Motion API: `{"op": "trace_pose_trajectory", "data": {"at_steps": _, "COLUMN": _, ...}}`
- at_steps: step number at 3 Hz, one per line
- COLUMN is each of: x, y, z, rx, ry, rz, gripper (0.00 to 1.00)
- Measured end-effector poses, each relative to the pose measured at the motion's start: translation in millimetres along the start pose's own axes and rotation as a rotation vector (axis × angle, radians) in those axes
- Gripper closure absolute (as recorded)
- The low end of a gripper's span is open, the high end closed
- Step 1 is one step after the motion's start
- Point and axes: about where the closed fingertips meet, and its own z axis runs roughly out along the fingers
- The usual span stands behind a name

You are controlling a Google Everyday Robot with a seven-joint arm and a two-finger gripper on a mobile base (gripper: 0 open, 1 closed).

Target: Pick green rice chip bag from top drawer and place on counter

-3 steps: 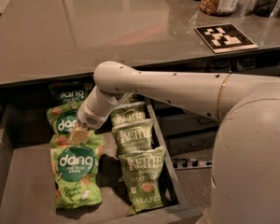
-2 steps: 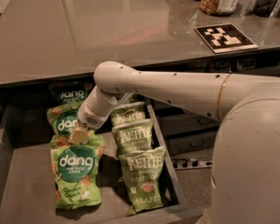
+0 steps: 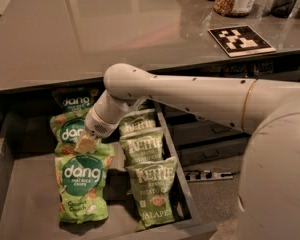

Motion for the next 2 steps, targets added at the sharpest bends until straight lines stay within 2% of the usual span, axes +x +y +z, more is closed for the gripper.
{"op": "trace_pose_trajectory", "data": {"at_steps": 1, "x": -6.9, "y": 20.9, "z": -35.9, "rx": 0.052, "ry": -0.038, "rz": -0.021, "gripper": 1.0}}
{"op": "trace_pose_trajectory", "data": {"at_steps": 2, "x": -26.8, "y": 67.0, "z": -81.2, "rx": 0.132, "ry": -0.128, "rz": -0.107, "gripper": 1.0}}
